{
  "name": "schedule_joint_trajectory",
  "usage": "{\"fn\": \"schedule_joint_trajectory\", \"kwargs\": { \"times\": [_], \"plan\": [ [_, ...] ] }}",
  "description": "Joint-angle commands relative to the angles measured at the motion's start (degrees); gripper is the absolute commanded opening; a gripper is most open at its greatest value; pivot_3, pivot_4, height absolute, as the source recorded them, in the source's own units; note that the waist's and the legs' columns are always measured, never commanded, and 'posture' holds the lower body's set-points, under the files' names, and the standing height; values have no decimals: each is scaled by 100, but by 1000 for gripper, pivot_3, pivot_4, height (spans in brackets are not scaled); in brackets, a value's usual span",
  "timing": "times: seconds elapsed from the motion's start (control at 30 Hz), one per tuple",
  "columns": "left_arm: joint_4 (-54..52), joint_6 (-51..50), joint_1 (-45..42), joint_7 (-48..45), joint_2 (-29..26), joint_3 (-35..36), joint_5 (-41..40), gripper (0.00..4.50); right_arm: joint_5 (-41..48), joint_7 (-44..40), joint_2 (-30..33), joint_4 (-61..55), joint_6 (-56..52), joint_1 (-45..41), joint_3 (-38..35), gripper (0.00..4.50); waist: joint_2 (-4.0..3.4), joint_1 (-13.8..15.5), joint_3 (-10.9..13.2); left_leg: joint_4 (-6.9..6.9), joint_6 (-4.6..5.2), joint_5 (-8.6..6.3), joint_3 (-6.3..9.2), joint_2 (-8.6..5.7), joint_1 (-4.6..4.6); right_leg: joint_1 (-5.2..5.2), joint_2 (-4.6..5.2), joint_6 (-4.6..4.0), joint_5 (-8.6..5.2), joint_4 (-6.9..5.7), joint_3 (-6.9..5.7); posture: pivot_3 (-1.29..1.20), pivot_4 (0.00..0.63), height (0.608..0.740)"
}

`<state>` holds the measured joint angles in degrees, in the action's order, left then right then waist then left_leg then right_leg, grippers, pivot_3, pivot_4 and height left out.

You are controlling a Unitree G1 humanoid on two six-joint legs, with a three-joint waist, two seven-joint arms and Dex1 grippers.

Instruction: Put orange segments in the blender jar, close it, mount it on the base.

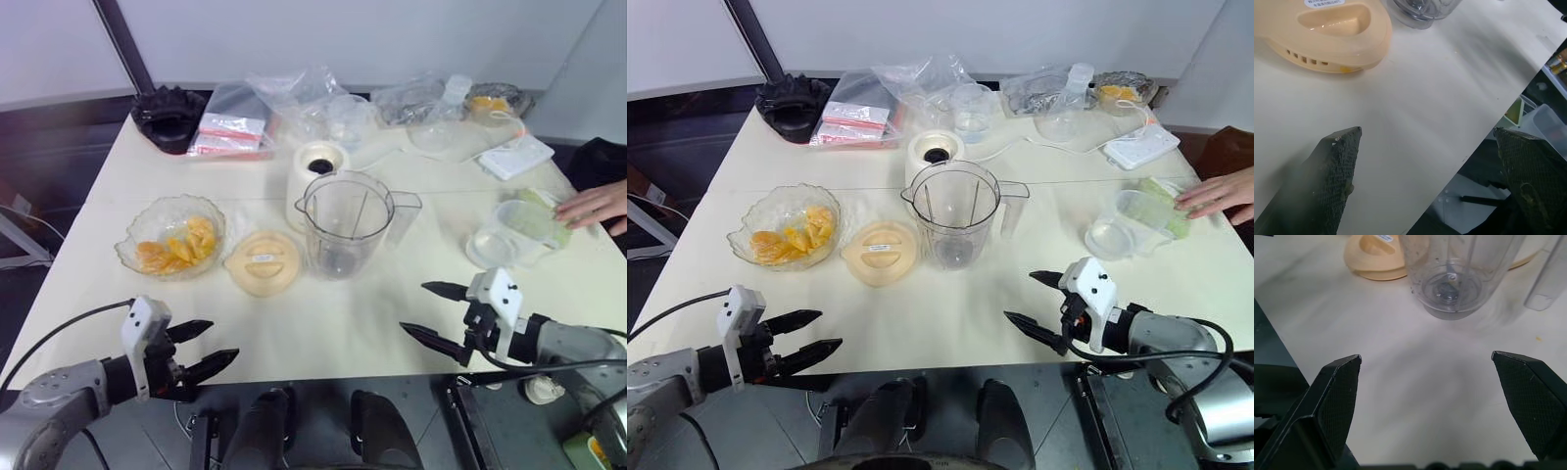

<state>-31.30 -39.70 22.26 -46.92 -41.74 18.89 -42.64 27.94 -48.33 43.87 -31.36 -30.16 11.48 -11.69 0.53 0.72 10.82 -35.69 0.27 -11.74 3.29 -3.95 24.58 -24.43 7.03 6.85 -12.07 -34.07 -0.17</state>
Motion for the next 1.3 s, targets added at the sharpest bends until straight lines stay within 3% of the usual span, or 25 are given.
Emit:
{"fn": "schedule_joint_trajectory", "kwargs": {
  "times": [0.03,0.5,1.0,1.1,1.17,1.27,1.3],
  "plan": [
    [-122,-105,-105,98,-46,227,-198,4500,49,38,-36,-117,34,-42,27,4476,0,2,0,0,0,0,0,0,0,0,0,-1,1,0,0,0,150,740],
    [-360,-70,158,282,40,232,-228,4500,-7,36,-81,42,72,-252,335,4476,0,1,0,-2,0,0,-2,1,0,1,0,-1,1,0,-1,0,150,740],
    [-442,-179,-198,621,27,111,-200,4500,2,163,-66,51,52,-353,361,4476,1,2,0,-2,0,0,-4,0,0,0,-2,-2,1,0,-1,0,150,740],
    [-216,-665,-915,1116,-15,566,-814,4500,99,125,4,-69,-40,-342,337,4476,1,22,0,-3,0,0,-3,0,-1,1,-4,-1,1,-3,-4,0,150,740],
    [253,-1133,-1962,1646,-281,894,-1190,4500,551,74,66,-483,-436,-415,357,4476,3,53,2,-15,1,1,12,3,-2,5,-15,2,1,-13,-10,0,150,740],
    [1010,-2159,-3215,2160,-993,657,-1070,4500,1001,113,116,-1037,-911,-598,566,4476,16,74,6,-37,1,1,21,18,-1,5,-36,12,-5,-38,-22,0,150,740],
    [1318,-2239,-3610,2193,-1302,199,-637,4500,1102,197,77,-1154,-1045,-730,657,4476,18,33,5,-38,1,2,14,20,-9,7,-39,10,-3,-41,-22,0,150,740]
  ]
}}
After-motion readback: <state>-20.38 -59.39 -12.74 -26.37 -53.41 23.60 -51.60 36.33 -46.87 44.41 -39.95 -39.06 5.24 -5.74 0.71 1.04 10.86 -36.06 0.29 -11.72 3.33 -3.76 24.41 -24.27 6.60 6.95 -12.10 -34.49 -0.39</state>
